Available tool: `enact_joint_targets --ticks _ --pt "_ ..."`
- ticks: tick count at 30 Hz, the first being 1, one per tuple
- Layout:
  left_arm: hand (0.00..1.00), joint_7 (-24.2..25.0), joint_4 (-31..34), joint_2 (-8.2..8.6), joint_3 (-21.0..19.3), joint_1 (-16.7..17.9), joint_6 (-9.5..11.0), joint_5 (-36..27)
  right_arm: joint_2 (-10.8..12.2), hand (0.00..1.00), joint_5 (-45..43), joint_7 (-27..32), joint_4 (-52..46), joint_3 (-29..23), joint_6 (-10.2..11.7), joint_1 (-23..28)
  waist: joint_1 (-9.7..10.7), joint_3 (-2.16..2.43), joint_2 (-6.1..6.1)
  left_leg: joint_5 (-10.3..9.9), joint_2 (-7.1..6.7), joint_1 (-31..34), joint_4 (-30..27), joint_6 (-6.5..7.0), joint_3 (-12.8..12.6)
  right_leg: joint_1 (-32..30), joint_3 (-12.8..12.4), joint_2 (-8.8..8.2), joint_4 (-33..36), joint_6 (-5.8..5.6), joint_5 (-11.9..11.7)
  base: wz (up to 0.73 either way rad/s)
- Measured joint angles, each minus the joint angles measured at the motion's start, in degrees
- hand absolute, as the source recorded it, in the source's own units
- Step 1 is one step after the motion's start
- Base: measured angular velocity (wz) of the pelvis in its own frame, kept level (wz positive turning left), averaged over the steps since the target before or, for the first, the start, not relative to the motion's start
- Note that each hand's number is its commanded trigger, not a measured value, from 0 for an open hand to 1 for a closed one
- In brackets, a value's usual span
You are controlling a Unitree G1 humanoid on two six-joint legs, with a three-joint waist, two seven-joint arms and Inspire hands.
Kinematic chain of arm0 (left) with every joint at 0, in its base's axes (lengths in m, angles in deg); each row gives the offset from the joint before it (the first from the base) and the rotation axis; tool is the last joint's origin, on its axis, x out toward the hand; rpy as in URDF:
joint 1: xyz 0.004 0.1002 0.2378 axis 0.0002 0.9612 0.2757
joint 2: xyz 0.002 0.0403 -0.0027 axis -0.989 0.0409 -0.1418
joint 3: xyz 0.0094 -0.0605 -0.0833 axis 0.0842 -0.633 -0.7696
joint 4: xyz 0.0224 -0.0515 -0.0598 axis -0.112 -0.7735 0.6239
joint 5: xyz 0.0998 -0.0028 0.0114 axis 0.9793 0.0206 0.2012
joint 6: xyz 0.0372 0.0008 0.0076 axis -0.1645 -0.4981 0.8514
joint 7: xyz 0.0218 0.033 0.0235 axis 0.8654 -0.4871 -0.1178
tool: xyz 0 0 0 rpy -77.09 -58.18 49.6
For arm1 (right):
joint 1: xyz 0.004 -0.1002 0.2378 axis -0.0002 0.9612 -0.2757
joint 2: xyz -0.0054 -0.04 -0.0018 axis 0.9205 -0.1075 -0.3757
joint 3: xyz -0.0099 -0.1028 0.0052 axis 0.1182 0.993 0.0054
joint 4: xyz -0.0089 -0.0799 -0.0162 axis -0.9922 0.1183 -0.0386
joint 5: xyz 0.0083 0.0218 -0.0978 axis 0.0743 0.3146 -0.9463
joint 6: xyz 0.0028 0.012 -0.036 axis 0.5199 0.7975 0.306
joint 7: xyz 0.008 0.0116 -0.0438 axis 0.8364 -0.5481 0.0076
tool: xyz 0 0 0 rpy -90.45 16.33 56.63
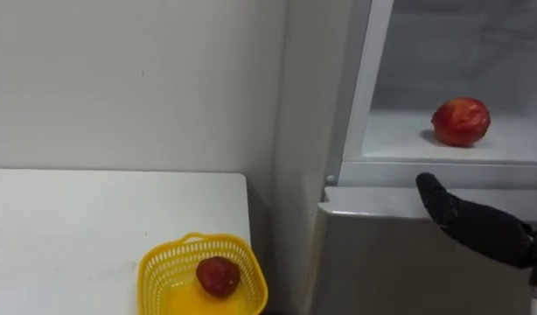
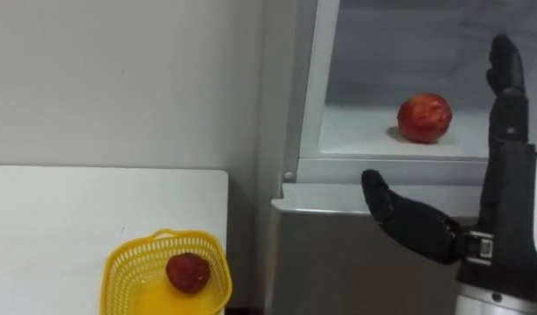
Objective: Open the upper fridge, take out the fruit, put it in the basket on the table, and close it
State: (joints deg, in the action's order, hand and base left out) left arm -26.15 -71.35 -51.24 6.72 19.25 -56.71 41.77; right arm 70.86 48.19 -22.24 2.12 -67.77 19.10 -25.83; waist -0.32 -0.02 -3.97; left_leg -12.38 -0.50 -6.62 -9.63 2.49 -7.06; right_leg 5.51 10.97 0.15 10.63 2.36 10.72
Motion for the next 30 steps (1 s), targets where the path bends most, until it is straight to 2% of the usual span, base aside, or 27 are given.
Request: enact_joint_targets --ticks 2,4,6,9,11,12,15,17,19,23,25,27,30 --pt "0.00 0.40 0.17 -0.09 -0.56 0.06 -0.05 -0.09 -0.87 0.00 0.36 0.11 3.80 -1.91 -0.09 -2.99 -0.02 0.11 -0.15 -0.01 -0.08 0.08 0.00 0.04 0.44 0.00 0.32 -0.12 0.02 -0.02 -0.01 0.05" --pt "0.00 1.11 0.64 -0.32 -1.06 0.15 -0.20 -0.02 -3.64 0.00 1.58 0.35 6.59 -3.56 -1.43 -6.03 -0.17 0.21 -0.27 -0.01 -0.10 0.03 -0.02 0.04 0.70 0.05 0.40 -0.18 0.10 -0.02 -0.01 0.06" --pt "0.00 1.24 1.21 -0.41 -1.64 0.38 -0.22 -0.02 -5.03 0.00 2.16 0.98 6.94 -3.84 -2.04 -7.57 -0.31 0.19 -0.31 0.00 -0.05 0.02 -0.06 0.02 0.86 0.11 0.48 -0.12 0.11 -0.02 -0.01 0.04" --pt "0.00 1.22 1.40 -0.52 -2.51 0.21 -0.25 -0.06 -5.82 0.00 2.07 1.59 7.41 -3.83 -2.43 -9.85 -1.05 0.05 -0.66 0.04 0.04 -0.23 -0.11 -0.05 0.97 0.37 0.49 -0.03 0.09 0.04 0.03 0.00" --pt "0.00 1.16 1.36 -0.66 -3.26 -0.03 -0.26 -0.07 -6.50 0.00 3.22 2.06 9.60 -3.84 -2.51 -12.32 -1.35 -0.30 -1.29 0.07 0.04 -0.36 -0.12 -0.10 1.04 0.47 0.50 -0.04 0.08 0.08 0.05 0.00" --pt "0.00 1.14 1.37 -0.92 -3.25 -0.32 -0.27 -0.10 -7.17 0.00 4.67 2.11 11.43 -3.80 -2.63 -13.74 -1.67 -0.34 -1.79 0.08 0.03 -0.31 -0.14 -0.11 1.10 0.48 0.54 -0.04 0.00 0.09 0.06 0.00" --pt "0.00 1.35 1.20 -1.33 -3.29 -0.55 -0.34 -0.12 -8.92 0.00 5.80 2.12 15.05 -3.79 -4.08 -17.10 -1.98 -0.08 -2.82 0.07 -0.05 -0.13 -0.12 -0.09 1.23 0.42 0.64 -0.08 -0.03 0.08 0.08 0.01" --pt "0.00 1.74 1.22 -1.70 -3.56 -0.25 -0.55 0.04 -10.00 0.00 5.72 2.10 16.64 -3.79 -4.54 -19.11 -2.41 -0.13 -3.03 0.07 -0.09 0.03 -0.12 -0.09 1.39 0.34 0.87 -0.02 -0.01 0.08 0.07 0.04" --pt "0.00 2.18 1.30 -1.80 -4.89 0.04 -1.47 0.10 -11.39 0.00 5.83 2.00 18.43 -3.87 -5.04 -20.46 -2.43 0.20 -3.56 0.07 -0.17 0.11 -0.11 -0.09 2.13 0.52 1.84 -0.03 -0.02 0.06 0.07 0.15" --pt "0.00 2.49 1.37 -1.82 -5.57 0.31 -1.56 0.02 -12.10 0.00 5.82 0.63 20.61 -3.86 -5.27 -22.21 -2.74 0.08 -3.45 0.07 -0.19 0.10 -0.19 -0.09 2.67 0.96 3.35 -0.21 -0.03 0.03 0.05 0.13" --pt "0.00 2.48 1.46 -1.85 -5.94 0.37 -1.56 -0.01 -12.40 0.00 5.96 -0.76 23.12 -3.86 -6.20 -23.60 -2.94 -0.07 -3.24 0.07 -0.18 0.18 -0.18 -0.09 3.17 1.00 3.58 -0.45 -0.04 0.03 0.05 0.08" --pt "0.00 2.63 1.94 -1.84 -5.94 0.76 -1.56 0.00 -12.41 0.00 6.21 -1.65 23.80 -3.85 -6.25 -23.63 -2.97 -0.11 -2.97 0.07 -0.19 0.33 -0.20 -0.09 3.39 0.93 3.77 -0.46 -0.04 0.03 0.05 0.05" --pt "0.00 3.05 2.29 -1.79 -6.05 1.15 -1.55 0.10 -12.43 0.00 6.79 -2.24 25.02 -3.86 -6.25 -23.75 -2.96 0.20 -2.66 0.07 -0.23 1.11 -0.51 -0.09 3.60 0.41 4.10 -0.54 -0.02 0.03 0.04 0.03"
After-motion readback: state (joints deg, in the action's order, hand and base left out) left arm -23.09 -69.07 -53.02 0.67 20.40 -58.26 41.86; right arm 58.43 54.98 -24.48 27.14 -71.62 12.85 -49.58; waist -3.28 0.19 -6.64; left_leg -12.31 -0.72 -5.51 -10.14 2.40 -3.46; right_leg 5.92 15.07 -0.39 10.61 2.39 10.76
